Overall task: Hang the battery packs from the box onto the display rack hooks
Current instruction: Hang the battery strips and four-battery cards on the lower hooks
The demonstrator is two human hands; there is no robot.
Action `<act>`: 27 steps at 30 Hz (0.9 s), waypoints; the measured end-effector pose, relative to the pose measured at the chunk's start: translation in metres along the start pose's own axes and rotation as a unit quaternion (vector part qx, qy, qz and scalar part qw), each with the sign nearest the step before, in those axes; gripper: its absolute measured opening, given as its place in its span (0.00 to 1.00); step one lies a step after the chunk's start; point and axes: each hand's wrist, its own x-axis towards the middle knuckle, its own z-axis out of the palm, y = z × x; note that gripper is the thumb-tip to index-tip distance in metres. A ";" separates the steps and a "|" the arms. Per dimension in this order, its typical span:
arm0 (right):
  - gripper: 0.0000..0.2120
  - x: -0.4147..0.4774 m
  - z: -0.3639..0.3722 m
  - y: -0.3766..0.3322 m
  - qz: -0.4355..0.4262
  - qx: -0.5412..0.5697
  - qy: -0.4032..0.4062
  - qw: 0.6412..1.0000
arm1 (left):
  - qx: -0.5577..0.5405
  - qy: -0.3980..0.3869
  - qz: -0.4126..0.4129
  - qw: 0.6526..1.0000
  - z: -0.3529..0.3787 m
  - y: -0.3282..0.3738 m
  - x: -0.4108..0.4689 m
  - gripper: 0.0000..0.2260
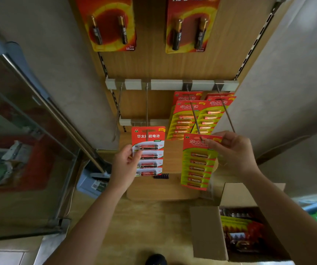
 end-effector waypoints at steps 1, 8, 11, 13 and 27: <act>0.08 0.002 0.002 0.001 -0.005 -0.010 0.014 1.000 | -0.004 0.002 -0.001 1.000 0.001 0.001 0.003 0.06; 0.05 0.020 0.024 0.011 -0.010 -0.065 0.091 0.994 | -0.014 0.026 0.000 1.000 0.009 0.003 0.026 0.08; 0.06 0.040 0.029 0.011 0.011 -0.037 0.097 0.994 | -0.005 0.037 0.007 0.999 0.012 0.003 0.042 0.09; 0.06 0.054 0.031 0.009 0.016 -0.022 0.090 0.996 | -0.016 0.042 0.005 0.999 0.014 0.005 0.055 0.09; 0.09 0.109 0.042 0.016 0.024 -0.030 0.079 0.996 | -0.020 0.084 -0.002 0.996 0.028 0.017 0.134 0.06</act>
